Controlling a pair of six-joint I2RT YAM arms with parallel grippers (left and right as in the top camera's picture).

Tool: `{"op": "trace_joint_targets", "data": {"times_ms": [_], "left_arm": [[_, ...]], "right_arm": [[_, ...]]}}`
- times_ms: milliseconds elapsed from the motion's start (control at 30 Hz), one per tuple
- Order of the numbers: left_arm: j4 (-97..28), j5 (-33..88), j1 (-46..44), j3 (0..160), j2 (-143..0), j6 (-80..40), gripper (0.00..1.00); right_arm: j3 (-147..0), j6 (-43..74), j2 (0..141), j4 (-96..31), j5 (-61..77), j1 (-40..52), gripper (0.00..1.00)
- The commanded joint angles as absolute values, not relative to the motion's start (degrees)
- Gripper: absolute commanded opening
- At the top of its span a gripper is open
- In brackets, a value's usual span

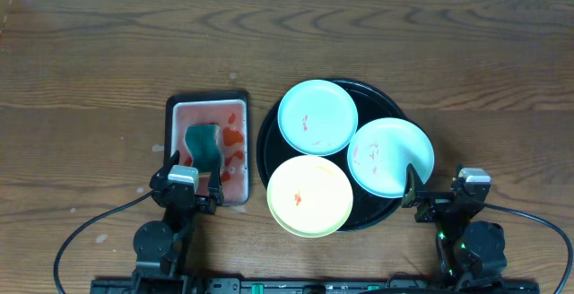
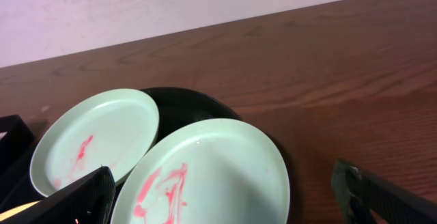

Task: Clean dirty plates on tray and stack at the side
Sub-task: 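Move both grippers forward from rest toward sponge and plates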

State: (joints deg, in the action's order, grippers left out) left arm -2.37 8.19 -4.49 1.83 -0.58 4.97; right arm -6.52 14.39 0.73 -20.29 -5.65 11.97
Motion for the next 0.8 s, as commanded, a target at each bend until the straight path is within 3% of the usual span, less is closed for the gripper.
{"op": "trace_joint_targets", "data": {"times_ms": [0,767], "left_arm": [[-3.2,8.1,-4.1,0.2,-0.3,6.0,0.77],[0.3,5.3,-4.1,0.2,-0.3,8.3,0.77]], "right_arm": [[-6.1,13.6,0.4,-20.3,-6.1,12.2,0.99],[-6.1,13.6,0.4,-15.7,-6.5,12.2,0.99]]}}
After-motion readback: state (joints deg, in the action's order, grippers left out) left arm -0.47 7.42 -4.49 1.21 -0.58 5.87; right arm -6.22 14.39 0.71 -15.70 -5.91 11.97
